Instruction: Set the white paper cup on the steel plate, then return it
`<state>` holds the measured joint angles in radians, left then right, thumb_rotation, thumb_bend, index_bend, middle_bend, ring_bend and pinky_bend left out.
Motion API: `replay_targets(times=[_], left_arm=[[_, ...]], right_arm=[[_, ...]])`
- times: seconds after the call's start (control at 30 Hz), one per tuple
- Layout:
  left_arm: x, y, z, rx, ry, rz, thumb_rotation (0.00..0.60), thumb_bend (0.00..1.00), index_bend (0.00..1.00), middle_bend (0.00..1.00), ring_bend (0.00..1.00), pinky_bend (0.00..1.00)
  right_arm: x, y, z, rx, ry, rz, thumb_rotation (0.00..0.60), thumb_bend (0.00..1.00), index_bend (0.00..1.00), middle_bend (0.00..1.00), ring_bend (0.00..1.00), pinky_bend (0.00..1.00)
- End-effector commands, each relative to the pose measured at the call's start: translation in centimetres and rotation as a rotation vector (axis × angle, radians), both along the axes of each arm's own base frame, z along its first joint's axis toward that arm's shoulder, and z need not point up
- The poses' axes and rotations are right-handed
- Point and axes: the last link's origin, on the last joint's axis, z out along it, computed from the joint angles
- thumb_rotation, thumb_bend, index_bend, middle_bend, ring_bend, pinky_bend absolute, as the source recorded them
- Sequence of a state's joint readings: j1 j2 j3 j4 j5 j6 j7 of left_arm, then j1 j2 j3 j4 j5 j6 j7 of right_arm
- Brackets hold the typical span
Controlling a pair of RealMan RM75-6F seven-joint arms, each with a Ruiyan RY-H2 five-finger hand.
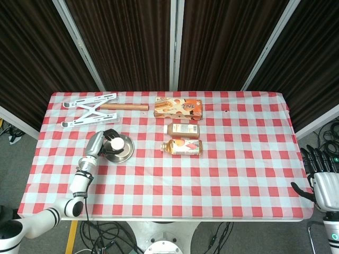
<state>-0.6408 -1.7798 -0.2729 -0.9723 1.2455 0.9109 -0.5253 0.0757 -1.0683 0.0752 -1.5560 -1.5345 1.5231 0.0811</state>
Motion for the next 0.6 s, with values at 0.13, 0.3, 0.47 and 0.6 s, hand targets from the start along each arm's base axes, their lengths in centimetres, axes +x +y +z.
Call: replay_targets(times=[0.13,0.3,0.47,0.6], left_arm=[[-0.8,1.0,-0.1,0.017,0.081,0.019,0.600,0.24,0.56,0.56,0.41,0.40],[-2.2,1.4,0.9,0.058,0.069,0.074,0.600,0.24,0.56,0.56,0.41,0.39],[-1.1,0.5,0.2,0.011,0.037,0.033,0.600,0.24,0.56,0.56,0.41,0.39],[0.4,0.0,-0.4,-0.009,0.029,-0.024,0.600,0.24,0.56,0.56,0.41,0.39]], right_arm=[[0.2,-0.1,0.2,-0.003,0.004,0.005,0.600,0.09,0.00,0.04,0.00,0.00],[0.3,0.0,-0.1,0.007,0.004,0.006,0.600,0.09,0.00,0.04,0.00,0.00],[0.2,0.2,-0.1,0.004,0.004,-0.001,0.600,0.09,0.00,0.04,0.00,0.00],[0.3,0.3,0.1,-0.005,0.007,-0.001,0.600,0.09,0.00,0.04,0.00,0.00]])
